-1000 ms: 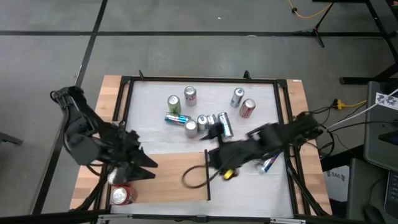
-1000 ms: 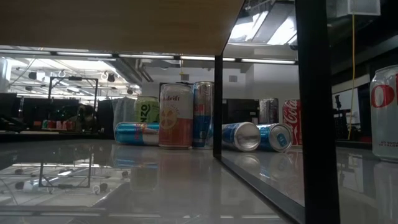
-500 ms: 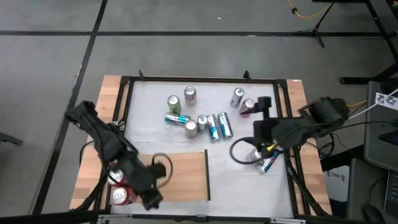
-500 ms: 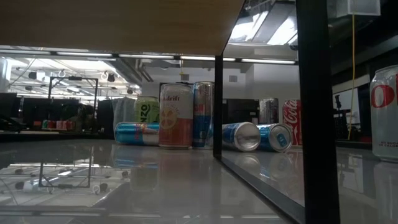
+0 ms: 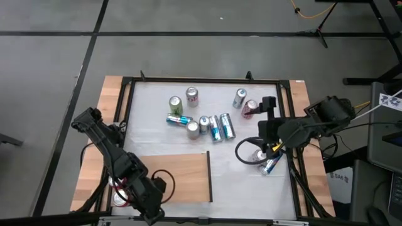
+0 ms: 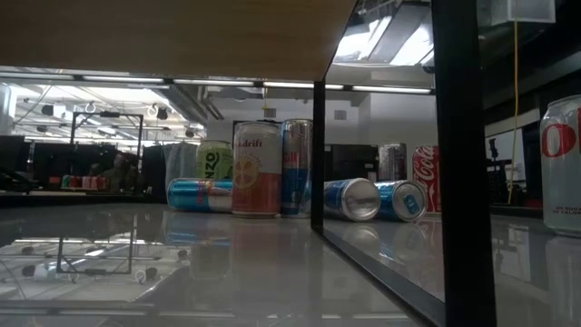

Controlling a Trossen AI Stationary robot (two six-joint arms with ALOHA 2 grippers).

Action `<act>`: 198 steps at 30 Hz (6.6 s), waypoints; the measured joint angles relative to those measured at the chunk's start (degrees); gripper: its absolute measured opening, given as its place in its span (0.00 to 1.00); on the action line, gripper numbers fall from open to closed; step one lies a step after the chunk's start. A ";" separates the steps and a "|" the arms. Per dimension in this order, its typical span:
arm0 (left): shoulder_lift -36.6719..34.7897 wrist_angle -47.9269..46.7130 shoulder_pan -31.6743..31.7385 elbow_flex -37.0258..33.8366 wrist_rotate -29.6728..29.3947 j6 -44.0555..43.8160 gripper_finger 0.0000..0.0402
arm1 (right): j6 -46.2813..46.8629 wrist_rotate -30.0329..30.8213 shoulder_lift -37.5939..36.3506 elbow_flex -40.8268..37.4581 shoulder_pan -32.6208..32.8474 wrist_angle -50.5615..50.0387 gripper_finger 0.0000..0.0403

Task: Place canned beverage on shelf
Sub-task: Put the orange soda can on the shelf aligned with the orange soda cans, then put the blue soda can on the shelf

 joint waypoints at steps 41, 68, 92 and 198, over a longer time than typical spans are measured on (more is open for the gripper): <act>-0.10 -11.72 -4.46 0.00 1.93 -9.14 0.46 | -0.02 -2.43 -0.02 0.00 0.00 0.14 0.98; -0.22 -11.40 -0.36 14.20 -23.67 -1.49 0.46 | -0.03 -2.45 -0.02 0.00 0.00 -0.02 0.98; -0.22 1.56 24.47 14.91 -43.93 49.26 0.46 | -0.04 -2.50 -0.02 0.00 0.00 -0.02 0.98; -0.15 1.09 60.43 14.88 -25.58 94.53 0.69 | -10.49 -39.83 -0.90 -62.79 -71.60 39.72 0.98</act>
